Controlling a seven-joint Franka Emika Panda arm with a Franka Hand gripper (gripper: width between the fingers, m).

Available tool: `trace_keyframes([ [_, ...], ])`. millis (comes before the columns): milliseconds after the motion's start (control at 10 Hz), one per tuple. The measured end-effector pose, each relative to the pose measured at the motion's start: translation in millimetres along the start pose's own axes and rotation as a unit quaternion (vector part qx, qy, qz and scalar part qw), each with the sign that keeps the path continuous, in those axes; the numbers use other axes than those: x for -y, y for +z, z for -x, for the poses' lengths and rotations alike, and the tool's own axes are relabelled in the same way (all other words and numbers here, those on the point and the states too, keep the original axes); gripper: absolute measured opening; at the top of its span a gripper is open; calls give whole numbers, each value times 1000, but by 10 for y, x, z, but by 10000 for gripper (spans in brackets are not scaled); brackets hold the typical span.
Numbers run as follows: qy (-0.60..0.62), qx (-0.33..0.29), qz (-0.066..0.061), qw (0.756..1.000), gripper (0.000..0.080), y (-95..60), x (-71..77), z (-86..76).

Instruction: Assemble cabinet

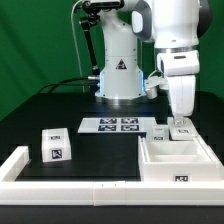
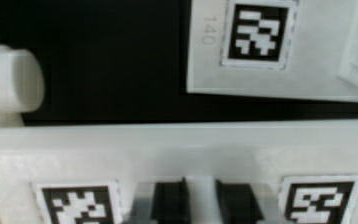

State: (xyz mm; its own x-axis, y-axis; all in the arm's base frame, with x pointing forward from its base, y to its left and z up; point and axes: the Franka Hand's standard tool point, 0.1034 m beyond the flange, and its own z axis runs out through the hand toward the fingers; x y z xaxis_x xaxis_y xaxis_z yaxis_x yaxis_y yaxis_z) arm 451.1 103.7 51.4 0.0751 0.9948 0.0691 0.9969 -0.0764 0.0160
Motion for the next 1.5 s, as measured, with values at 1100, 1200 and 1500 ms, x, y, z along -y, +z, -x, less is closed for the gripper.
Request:
trace_keyframes([
  [1100, 9, 0, 4, 1000, 68, -48, -112, 39],
  [1200, 9, 0, 4, 1000, 68, -49, -115, 39],
  [1500, 9, 0, 5, 1000, 68, -57, -136, 35],
])
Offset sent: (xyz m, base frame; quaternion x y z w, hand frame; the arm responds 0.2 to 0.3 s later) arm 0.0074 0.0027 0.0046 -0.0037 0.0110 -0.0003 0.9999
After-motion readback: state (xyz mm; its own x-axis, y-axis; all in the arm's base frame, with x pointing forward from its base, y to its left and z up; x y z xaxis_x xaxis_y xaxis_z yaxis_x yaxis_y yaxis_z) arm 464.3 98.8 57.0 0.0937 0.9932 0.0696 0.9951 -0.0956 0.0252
